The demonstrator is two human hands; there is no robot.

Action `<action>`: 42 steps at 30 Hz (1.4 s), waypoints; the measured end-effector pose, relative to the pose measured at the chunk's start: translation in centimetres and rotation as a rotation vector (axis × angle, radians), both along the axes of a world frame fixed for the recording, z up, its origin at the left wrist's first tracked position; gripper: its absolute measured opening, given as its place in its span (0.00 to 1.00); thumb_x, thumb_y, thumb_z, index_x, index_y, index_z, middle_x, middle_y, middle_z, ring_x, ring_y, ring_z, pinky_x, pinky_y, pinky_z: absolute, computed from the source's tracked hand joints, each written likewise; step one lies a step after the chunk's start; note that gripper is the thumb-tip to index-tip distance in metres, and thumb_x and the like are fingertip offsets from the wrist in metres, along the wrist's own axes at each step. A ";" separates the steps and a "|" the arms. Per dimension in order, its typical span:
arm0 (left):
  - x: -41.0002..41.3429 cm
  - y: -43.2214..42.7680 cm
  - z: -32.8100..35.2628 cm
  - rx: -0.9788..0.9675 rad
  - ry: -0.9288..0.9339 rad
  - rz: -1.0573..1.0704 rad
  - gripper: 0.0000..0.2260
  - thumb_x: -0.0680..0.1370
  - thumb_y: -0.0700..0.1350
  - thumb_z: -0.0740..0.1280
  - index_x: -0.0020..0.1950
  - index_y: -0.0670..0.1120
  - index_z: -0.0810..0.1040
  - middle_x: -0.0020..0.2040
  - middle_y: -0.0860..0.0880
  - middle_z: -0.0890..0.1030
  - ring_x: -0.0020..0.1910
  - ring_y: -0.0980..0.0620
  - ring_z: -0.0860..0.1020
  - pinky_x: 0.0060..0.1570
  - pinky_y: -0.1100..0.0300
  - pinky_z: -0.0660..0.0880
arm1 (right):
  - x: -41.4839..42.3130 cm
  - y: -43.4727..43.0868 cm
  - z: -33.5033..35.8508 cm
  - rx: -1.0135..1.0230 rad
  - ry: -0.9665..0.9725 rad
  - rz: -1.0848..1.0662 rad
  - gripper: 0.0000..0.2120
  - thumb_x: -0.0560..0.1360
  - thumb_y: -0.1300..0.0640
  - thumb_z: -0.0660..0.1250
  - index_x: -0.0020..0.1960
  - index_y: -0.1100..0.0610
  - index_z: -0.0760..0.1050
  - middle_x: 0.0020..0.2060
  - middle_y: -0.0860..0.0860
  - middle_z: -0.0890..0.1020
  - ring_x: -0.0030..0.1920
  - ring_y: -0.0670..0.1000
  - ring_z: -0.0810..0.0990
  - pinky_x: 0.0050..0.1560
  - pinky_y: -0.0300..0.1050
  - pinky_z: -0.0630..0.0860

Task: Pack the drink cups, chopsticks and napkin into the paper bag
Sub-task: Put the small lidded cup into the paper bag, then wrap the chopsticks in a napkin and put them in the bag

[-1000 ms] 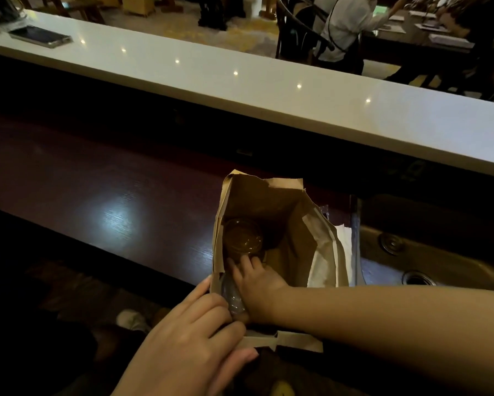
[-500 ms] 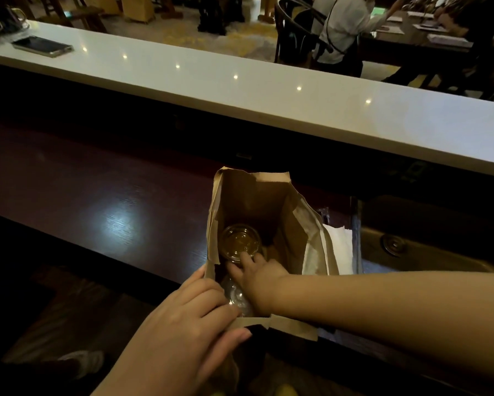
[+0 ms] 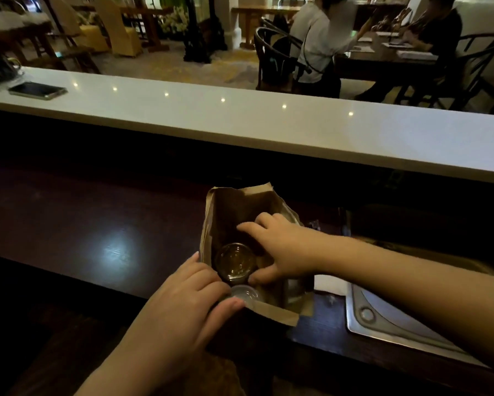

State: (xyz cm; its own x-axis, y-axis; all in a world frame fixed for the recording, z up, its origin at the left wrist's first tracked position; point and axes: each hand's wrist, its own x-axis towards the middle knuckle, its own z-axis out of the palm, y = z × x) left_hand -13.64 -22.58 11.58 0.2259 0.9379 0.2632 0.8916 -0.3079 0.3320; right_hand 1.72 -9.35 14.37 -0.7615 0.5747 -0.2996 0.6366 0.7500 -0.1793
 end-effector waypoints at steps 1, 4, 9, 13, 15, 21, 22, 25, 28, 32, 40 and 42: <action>0.1 0.2 0.1 -0.007 0.000 -0.006 0.25 0.78 0.62 0.44 0.45 0.56 0.79 0.42 0.61 0.79 0.47 0.66 0.74 0.67 0.64 0.60 | 0.6 0.1 0.7 -0.017 0.045 -0.008 0.42 0.71 0.43 0.68 0.76 0.50 0.49 0.71 0.54 0.61 0.70 0.54 0.61 0.68 0.49 0.68; 0.6 0.7 0.8 -0.043 0.012 -0.018 0.30 0.76 0.66 0.40 0.48 0.56 0.80 0.44 0.61 0.79 0.48 0.64 0.75 0.66 0.63 0.64 | 2.3 0.2 2.2 -0.021 0.160 -0.021 0.35 0.73 0.46 0.67 0.75 0.50 0.54 0.69 0.52 0.64 0.68 0.50 0.63 0.65 0.42 0.67; 1.8 1.2 1.5 -0.019 -0.031 0.021 0.32 0.73 0.69 0.39 0.48 0.56 0.80 0.43 0.62 0.77 0.45 0.65 0.73 0.50 0.70 0.64 | 4.7 0.8 3.0 0.076 0.314 -0.009 0.26 0.75 0.48 0.64 0.71 0.51 0.63 0.65 0.50 0.70 0.64 0.47 0.67 0.59 0.35 0.62; 4.4 2.1 2.4 0.063 -0.044 0.151 0.26 0.73 0.65 0.48 0.50 0.53 0.80 0.43 0.57 0.80 0.43 0.62 0.74 0.41 0.72 0.65 | 7.0 2.0 2.9 0.049 0.386 -0.017 0.24 0.76 0.50 0.64 0.70 0.53 0.66 0.64 0.51 0.73 0.63 0.47 0.70 0.60 0.35 0.65; 6.6 3.1 3.1 0.126 -0.044 0.256 0.20 0.75 0.59 0.54 0.53 0.51 0.80 0.47 0.54 0.82 0.46 0.61 0.73 0.42 0.73 0.63 | 8.3 3.0 2.3 0.016 0.419 -0.052 0.23 0.76 0.51 0.64 0.69 0.55 0.67 0.63 0.52 0.74 0.63 0.48 0.72 0.59 0.34 0.66; 16.7 7.9 4.1 0.294 -0.131 0.403 0.12 0.76 0.45 0.63 0.58 0.44 0.78 0.53 0.46 0.82 0.54 0.48 0.77 0.52 0.60 0.68 | 14.1 7.2 -1.9 -0.093 0.398 -0.287 0.20 0.77 0.54 0.64 0.67 0.59 0.69 0.59 0.57 0.78 0.55 0.55 0.80 0.57 0.46 0.76; 18.1 9.1 3.5 0.276 -0.133 0.406 0.13 0.76 0.45 0.63 0.58 0.44 0.77 0.53 0.46 0.81 0.55 0.48 0.76 0.53 0.58 0.69 | 15.1 7.8 -3.0 -0.129 0.396 -0.335 0.20 0.76 0.55 0.64 0.66 0.60 0.69 0.57 0.57 0.79 0.53 0.56 0.81 0.55 0.47 0.77; 21.0 12.7 -0.2 0.071 -0.138 0.452 0.14 0.76 0.45 0.60 0.60 0.44 0.76 0.56 0.45 0.80 0.57 0.45 0.74 0.55 0.52 0.70 | 17.5 9.4 -6.6 -0.201 0.373 -0.455 0.17 0.76 0.58 0.65 0.63 0.62 0.71 0.55 0.60 0.80 0.53 0.57 0.81 0.56 0.50 0.77; 22.3 15.3 -5.8 -0.271 -0.177 0.559 0.15 0.75 0.42 0.59 0.60 0.42 0.75 0.59 0.41 0.77 0.58 0.41 0.73 0.53 0.49 0.72 | 18.8 10.3 -10.8 -0.233 0.302 -0.555 0.16 0.76 0.57 0.64 0.62 0.63 0.73 0.59 0.61 0.79 0.58 0.58 0.78 0.59 0.50 0.73; 22.8 16.7 -12.5 -0.626 -0.167 0.652 0.18 0.74 0.40 0.60 0.63 0.41 0.71 0.63 0.39 0.73 0.62 0.39 0.71 0.56 0.50 0.71 | 18.6 10.4 -15.7 -0.305 0.260 -0.635 0.19 0.76 0.57 0.62 0.66 0.63 0.71 0.65 0.60 0.75 0.64 0.59 0.73 0.62 0.45 0.69; 24.9 19.1 -17.6 -0.604 -0.199 0.816 0.22 0.72 0.46 0.67 0.63 0.40 0.67 0.64 0.39 0.70 0.64 0.40 0.68 0.60 0.48 0.69 | 17.5 10.0 -20.6 -0.380 0.291 -0.639 0.21 0.76 0.61 0.60 0.69 0.62 0.68 0.67 0.61 0.72 0.67 0.59 0.71 0.66 0.46 0.66; 25.1 19.6 -18.2 -0.582 -0.169 0.843 0.19 0.73 0.43 0.65 0.62 0.40 0.68 0.64 0.40 0.71 0.63 0.40 0.69 0.60 0.49 0.69 | 17.5 10.2 -21.1 -0.393 0.346 -0.662 0.20 0.76 0.63 0.59 0.68 0.62 0.70 0.67 0.60 0.73 0.67 0.59 0.71 0.66 0.46 0.66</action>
